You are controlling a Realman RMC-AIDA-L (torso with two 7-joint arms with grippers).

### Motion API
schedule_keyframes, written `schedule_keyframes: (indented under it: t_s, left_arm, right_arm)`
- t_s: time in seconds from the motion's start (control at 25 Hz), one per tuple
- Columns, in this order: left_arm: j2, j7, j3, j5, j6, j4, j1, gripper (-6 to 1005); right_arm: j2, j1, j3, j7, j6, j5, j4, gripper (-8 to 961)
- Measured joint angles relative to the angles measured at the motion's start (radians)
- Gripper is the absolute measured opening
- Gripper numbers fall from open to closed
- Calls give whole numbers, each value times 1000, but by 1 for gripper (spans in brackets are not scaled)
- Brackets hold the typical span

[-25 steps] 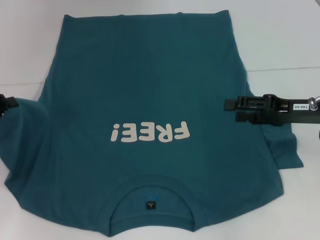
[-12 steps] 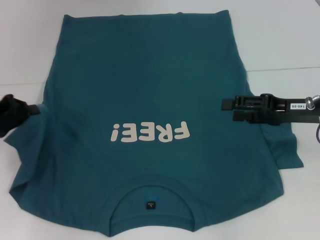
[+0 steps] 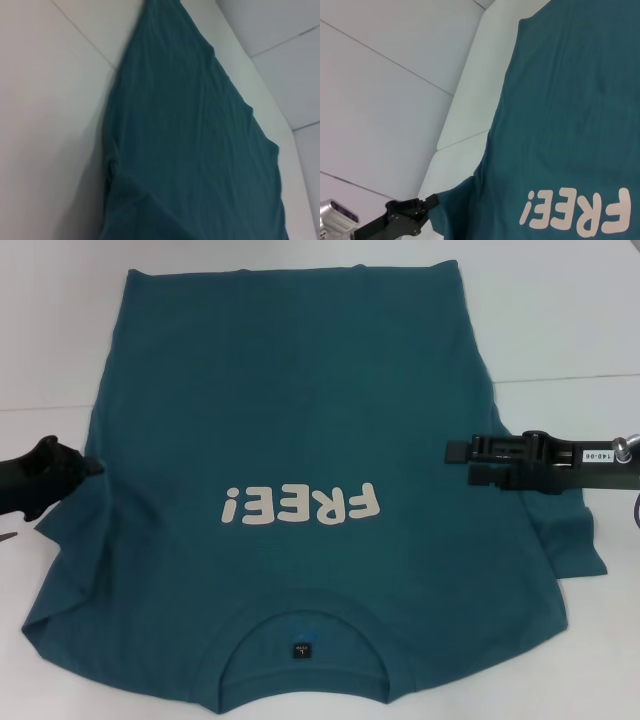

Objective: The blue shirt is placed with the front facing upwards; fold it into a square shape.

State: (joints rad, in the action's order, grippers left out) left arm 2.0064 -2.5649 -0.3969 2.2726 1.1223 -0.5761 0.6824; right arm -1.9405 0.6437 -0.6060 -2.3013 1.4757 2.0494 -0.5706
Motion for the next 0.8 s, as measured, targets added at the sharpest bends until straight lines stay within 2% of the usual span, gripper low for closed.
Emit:
schedule_keyframes:
  t_s: [0.24, 0.8]
  left_arm:
    - [7, 18, -24, 0, -47, 28, 16, 27]
    - [9, 61, -37, -27, -15, 27, 18, 31]
  right_arm:
    - [1, -1, 0, 0, 0, 0, 0, 796]
    - [4, -22, 11, 4, 5, -7, -8, 793]
